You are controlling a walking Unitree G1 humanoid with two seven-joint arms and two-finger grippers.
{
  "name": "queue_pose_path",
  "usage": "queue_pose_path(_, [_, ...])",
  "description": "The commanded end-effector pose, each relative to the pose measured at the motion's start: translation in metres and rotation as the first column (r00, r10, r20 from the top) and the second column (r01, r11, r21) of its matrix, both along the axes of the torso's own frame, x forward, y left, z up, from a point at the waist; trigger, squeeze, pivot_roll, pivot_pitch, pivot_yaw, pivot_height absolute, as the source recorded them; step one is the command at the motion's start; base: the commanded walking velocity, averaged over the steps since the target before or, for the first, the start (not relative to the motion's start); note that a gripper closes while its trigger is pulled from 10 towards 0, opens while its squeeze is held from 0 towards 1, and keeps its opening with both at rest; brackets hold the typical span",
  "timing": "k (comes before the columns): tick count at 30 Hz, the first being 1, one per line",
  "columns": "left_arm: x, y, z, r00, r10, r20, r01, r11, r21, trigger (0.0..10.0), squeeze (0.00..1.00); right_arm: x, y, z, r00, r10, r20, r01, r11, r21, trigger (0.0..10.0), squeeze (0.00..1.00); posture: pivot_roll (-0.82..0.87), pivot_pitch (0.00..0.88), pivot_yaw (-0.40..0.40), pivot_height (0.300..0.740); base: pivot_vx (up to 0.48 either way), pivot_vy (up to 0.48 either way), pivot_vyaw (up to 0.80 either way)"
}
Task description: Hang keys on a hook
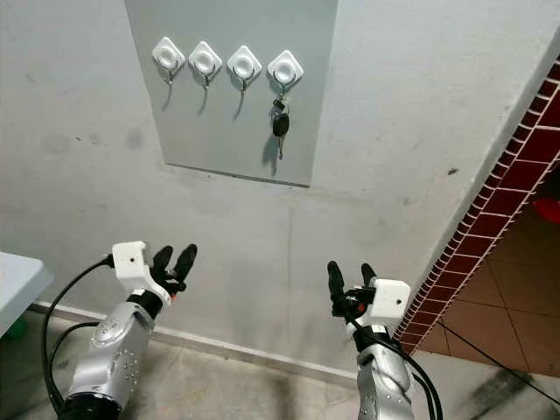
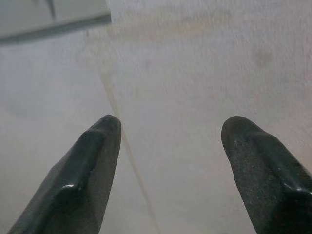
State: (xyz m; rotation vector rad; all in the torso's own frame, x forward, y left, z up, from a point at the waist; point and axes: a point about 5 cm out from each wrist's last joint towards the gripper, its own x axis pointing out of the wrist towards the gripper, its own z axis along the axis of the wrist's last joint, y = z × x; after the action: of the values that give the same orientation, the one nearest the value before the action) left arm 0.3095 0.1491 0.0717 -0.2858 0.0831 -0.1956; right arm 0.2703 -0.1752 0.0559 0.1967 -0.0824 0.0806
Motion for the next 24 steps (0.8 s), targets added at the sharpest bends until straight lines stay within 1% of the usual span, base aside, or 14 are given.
queue_pose_path(1, [-0.004, 0.004, -0.005, 1.0, -0.023, -0.002, 0.023, 1.0, 0.016, 10.0, 0.0, -0.007, -0.006, -0.005, 0.999, -0.029, -0.018, 0.029, 1.0, -0.01, 10.0, 1.0, 0.0, 0.0, 0.039, 0.74, 0.0, 0.0, 0.0])
queue_pose_path(4, [-0.01, 0.004, -0.009, 0.998, -0.064, 0.002, 0.064, 0.998, -0.023, 10.0, 0.0, -0.013, -0.009, -0.008, 0.999, -0.044, -0.029, 0.043, 0.999, -0.017, 10.0, 1.0, 0.0, 0.0, 0.041, 0.74, 0.0, 0.0, 0.0])
queue_pose_path(5, [-0.01, 0.004, -0.009, 0.998, -0.064, 0.002, 0.064, 0.998, -0.023, 10.0, 0.0, -0.013, -0.009, -0.008, 0.999, -0.044, -0.029, 0.043, 0.999, -0.017, 10.0, 1.0, 0.0, 0.0, 0.041, 0.74, 0.0, 0.0, 0.0])
queue_pose_path(6, [-0.017, 0.004, -0.016, 0.997, -0.075, -0.008, 0.075, 0.997, -0.007, 10.0, 0.0, -0.019, -0.009, -0.014, 0.997, -0.06, -0.051, 0.058, 0.998, -0.032, 10.0, 1.0, 0.0, 0.0, 0.042, 0.74, 0.0, 0.0, 0.0])
queue_pose_path(7, [-0.02, 0.003, -0.02, 0.997, -0.077, -0.01, 0.077, 0.997, -0.003, 10.0, 0.0, -0.022, -0.009, -0.017, 0.996, -0.068, -0.066, 0.065, 0.997, -0.041, 10.0, 1.0, 0.0, 0.0, 0.042, 0.74, 0.0, 0.0, 0.0])
queue_pose_path(9, [-0.026, 0.004, -0.028, 0.997, -0.071, -0.021, 0.072, 0.997, 0.02, 10.0, 0.0, -0.027, -0.008, -0.024, 0.994, -0.072, -0.086, 0.066, 0.996, -0.063, 10.0, 1.0, 0.0, 0.0, 0.044, 0.74, 0.0, 0.0, 0.0])
queue_pose_path(11, [-0.029, 0.003, -0.031, 0.997, -0.07, -0.018, 0.071, 0.997, 0.031, 10.0, 0.0, -0.03, -0.009, -0.028, 0.992, -0.077, -0.102, 0.068, 0.994, -0.085, 10.0, 1.0, 0.0, 0.0, 0.042, 0.74, 0.0, 0.0, 0.0])
queue_pose_path(13, [-0.036, 0.004, -0.039, 0.998, -0.063, -0.029, 0.064, 0.997, 0.047, 10.0, 0.0, -0.036, -0.013, -0.036, 0.98, -0.132, -0.146, 0.116, 0.987, -0.113, 10.0, 1.0, 0.0, 0.0, 0.039, 0.74, 0.0, 0.0, 0.0])
queue_pose_path(15, [-0.039, 0.005, -0.04, 0.999, -0.052, -0.015, 0.053, 0.998, 0.024, 10.0, 0.0, -0.041, -0.015, -0.041, 0.978, -0.138, -0.154, 0.113, 0.98, -0.163, 10.0, 1.0, 0.0, 0.0, 0.036, 0.74, 0.0, 0.0, 0.0])
queue_pose_path(16, [-0.039, 0.005, -0.041, 0.999, -0.046, -0.016, 0.047, 0.998, 0.03, 10.0, 0.0, -0.042, -0.016, -0.042, 0.977, -0.143, -0.16, 0.116, 0.979, -0.167, 10.0, 0.0, 0.0, 0.0, 0.035, 0.74, 0.0, 0.0, 0.0])
queue_pose_path(18, [-0.039, 0.006, -0.042, 0.999, -0.037, -0.014, 0.037, 0.998, 0.046, 10.0, 0.0, -0.043, -0.017, -0.044, 0.972, -0.154, -0.175, 0.124, 0.977, -0.171, 10.0, 0.0, 0.0, 0.0, 0.035, 0.74, 0.0, 0.0, 0.0])
queue_pose_path(19, [-0.039, 0.007, -0.044, 0.999, -0.028, -0.019, 0.029, 0.999, 0.045, 10.0, 0.0, -0.044, -0.018, -0.047, 0.969, -0.16, -0.189, 0.124, 0.975, -0.186, 10.0, 0.0, 0.0, 0.0, 0.033, 0.74, 0.0, 0.0, 0.0])
queue_pose_path(22, [-0.04, 0.007, -0.046, 0.999, -0.025, -0.024, 0.026, 0.999, 0.039, 10.0, 0.0, -0.046, -0.019, -0.051, 0.96, -0.175, -0.218, 0.134, 0.973, -0.19, 10.0, 0.0, -0.01, 0.0, 0.032, 0.74, 0.0, 0.0, 0.0])
queue_pose_path(24, [-0.04, 0.007, -0.047, 0.999, -0.023, -0.022, 0.024, 0.999, 0.04, 10.0, 0.0, -0.046, -0.02, -0.052, 0.958, -0.182, -0.22, 0.139, 0.97, -0.198, 10.0, 0.0, -0.01, 0.0, 0.033, 0.74, 0.0, 0.0, 0.0])
